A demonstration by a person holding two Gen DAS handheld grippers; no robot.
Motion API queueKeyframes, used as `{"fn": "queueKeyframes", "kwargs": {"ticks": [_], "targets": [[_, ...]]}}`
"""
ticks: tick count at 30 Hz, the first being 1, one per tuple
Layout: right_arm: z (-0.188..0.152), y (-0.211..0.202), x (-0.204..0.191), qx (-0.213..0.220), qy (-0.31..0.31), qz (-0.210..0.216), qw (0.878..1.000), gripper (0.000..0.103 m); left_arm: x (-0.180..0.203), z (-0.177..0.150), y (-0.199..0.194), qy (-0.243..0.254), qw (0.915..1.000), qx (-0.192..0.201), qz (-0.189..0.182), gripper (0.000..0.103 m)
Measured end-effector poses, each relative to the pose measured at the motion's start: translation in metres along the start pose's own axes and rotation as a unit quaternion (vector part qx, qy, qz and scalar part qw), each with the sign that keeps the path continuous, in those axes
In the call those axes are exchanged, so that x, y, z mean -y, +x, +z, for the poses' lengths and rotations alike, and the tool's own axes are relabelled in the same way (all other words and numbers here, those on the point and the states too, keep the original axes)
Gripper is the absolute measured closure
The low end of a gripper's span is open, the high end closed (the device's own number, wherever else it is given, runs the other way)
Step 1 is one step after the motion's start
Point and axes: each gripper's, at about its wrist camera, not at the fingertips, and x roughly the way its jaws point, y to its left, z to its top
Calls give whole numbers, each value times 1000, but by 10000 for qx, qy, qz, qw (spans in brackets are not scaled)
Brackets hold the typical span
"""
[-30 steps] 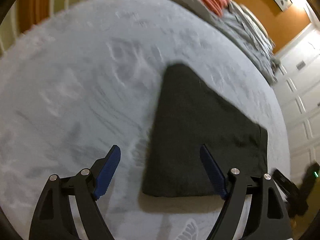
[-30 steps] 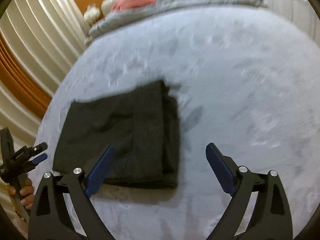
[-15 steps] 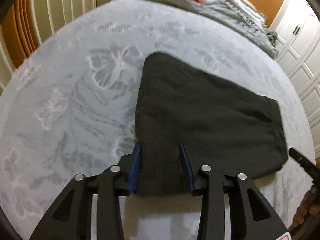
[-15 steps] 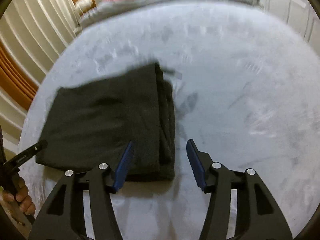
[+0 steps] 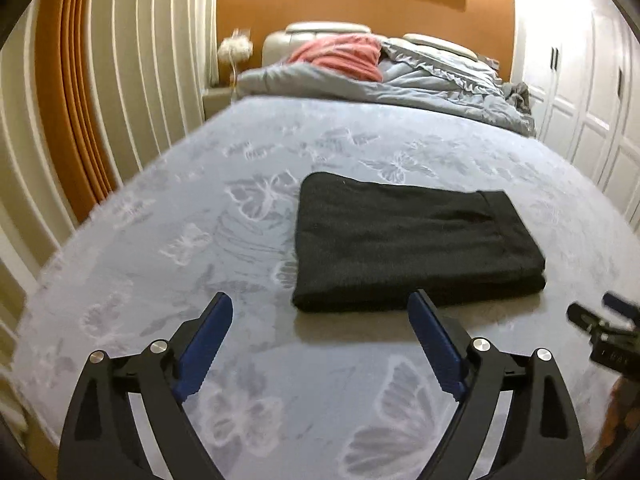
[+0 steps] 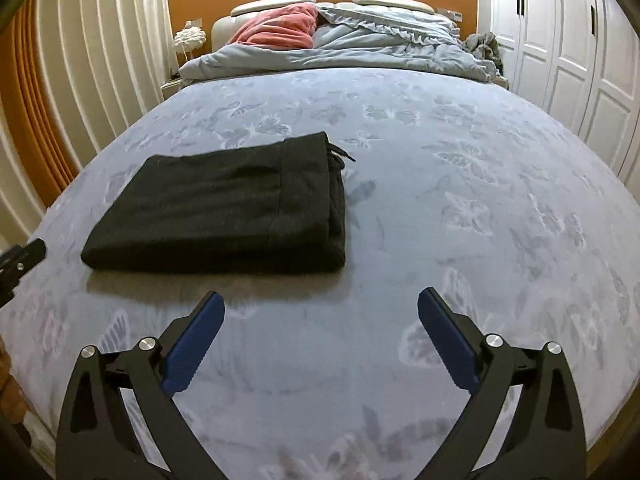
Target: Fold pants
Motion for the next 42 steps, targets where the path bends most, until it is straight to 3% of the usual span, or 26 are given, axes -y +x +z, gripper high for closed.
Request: {"fn": "queueKeyframes", "kwargs": {"ticks": [5,12,42], "targets": [[-15,-2,-4,52,-202,-171,9996,7,5,-10,-5,325,9994,96,112,16],[-19,-9,-17,232,-433,-212,9986,7,2,-14,-5,235,9996,26,177,16],[-30,-8,-13,128,-135,-126,9997,7,18,-27,7,439,9987,-75,254,16]]}}
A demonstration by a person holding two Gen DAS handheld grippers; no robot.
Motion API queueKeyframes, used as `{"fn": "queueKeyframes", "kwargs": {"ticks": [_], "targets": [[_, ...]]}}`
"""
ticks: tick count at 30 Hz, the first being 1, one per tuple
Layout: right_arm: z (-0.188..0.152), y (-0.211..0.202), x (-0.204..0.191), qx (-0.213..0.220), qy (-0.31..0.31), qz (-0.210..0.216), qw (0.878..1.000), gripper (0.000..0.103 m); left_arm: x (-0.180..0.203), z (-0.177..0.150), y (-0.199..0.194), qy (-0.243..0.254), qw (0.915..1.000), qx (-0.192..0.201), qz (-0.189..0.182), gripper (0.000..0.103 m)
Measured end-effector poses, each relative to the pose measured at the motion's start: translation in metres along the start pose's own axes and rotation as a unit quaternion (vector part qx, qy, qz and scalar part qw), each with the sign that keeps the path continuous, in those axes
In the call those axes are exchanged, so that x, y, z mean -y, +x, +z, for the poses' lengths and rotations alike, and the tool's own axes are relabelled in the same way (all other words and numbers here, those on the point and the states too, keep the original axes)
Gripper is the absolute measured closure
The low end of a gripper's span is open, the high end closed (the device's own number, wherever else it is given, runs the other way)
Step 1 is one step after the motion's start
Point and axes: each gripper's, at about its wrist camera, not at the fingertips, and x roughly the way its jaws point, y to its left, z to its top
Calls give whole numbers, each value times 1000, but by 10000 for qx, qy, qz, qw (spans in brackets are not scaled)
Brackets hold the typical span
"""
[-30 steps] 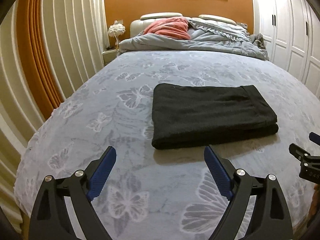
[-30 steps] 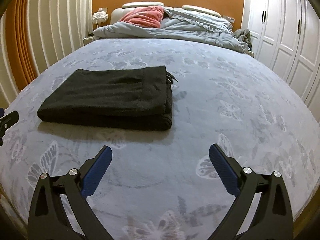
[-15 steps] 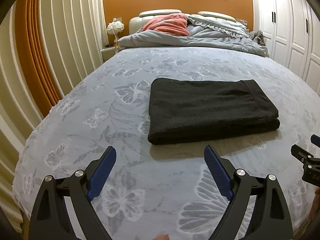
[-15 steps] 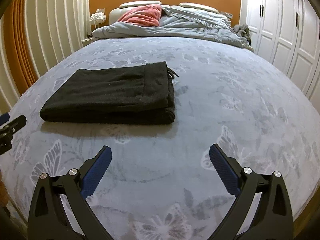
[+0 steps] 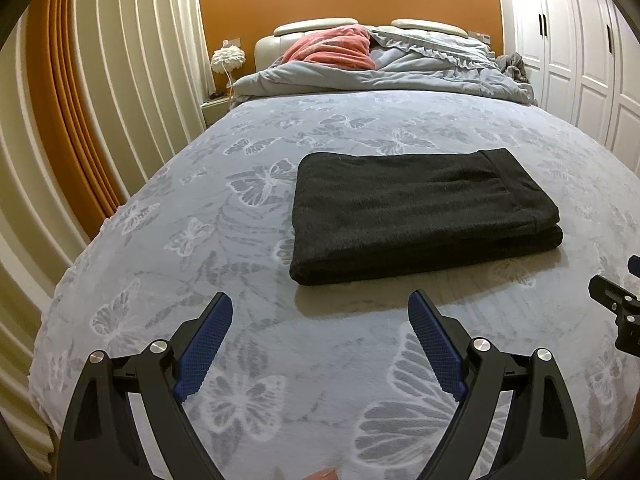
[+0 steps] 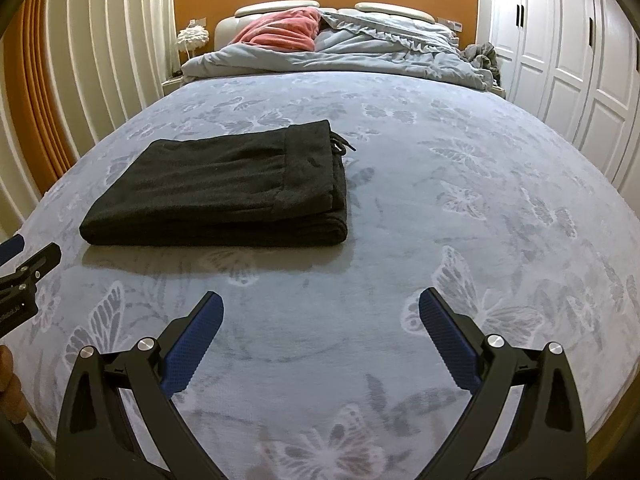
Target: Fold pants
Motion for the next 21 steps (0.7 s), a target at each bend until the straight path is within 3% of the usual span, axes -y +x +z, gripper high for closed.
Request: {"fn": "queueKeyframes", "kwargs": {"ticks": [21], "targets": [[0,2,-4,-38,-44,17,10000,7,1,0,1,19,10000,-10,5,16]]}}
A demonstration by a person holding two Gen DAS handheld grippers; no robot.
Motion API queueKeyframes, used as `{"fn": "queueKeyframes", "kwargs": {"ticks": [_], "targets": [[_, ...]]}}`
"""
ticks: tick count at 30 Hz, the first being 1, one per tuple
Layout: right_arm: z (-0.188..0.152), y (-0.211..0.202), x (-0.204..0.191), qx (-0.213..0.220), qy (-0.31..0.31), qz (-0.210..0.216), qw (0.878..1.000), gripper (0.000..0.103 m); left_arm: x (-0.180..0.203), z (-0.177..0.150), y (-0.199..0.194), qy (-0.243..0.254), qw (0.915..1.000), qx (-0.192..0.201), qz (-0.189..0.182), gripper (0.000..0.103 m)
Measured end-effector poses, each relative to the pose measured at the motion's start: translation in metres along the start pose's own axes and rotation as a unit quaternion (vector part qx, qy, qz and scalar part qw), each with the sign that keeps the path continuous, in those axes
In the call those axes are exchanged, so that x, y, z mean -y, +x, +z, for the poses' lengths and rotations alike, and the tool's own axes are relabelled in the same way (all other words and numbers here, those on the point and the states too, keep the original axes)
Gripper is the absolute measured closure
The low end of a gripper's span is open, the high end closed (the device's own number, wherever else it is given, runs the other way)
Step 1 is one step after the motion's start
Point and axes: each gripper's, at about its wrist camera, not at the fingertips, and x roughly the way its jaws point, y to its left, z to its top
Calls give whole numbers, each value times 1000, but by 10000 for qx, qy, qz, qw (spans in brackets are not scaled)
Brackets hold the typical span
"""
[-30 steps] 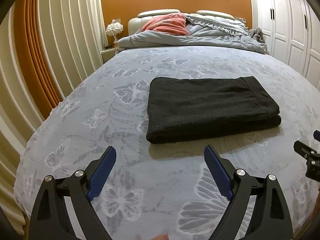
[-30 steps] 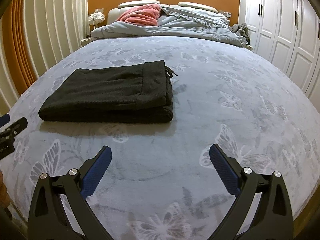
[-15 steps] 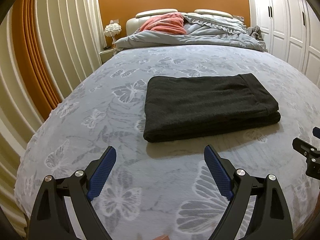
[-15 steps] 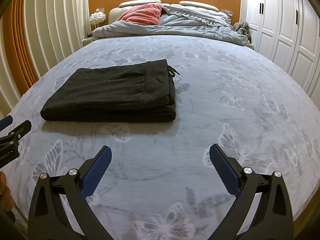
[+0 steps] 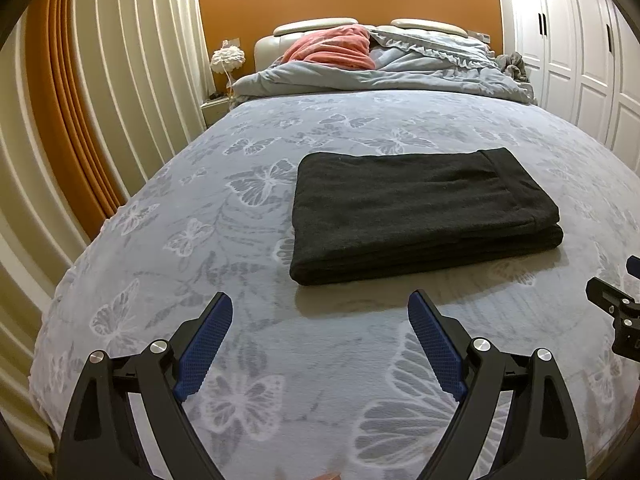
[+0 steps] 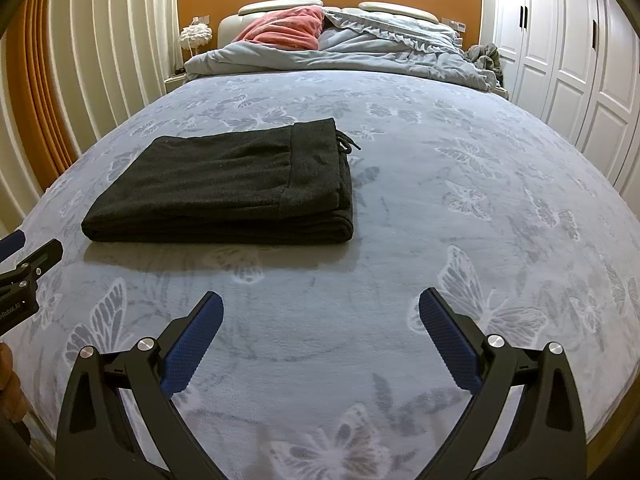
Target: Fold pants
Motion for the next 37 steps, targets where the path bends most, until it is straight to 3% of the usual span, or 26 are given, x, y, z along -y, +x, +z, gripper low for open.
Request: {"fn": "queueKeyframes", "kwargs": {"ticks": [28,37], "targets": [[-1,0,-3,-7,-17,-1,10000,7,1,-2,-1,-214,9996,161,46,16],[-3,1,5,-20,-39,0,10000,7,10,-3,4,-66,9998,-66,-146,16]]}}
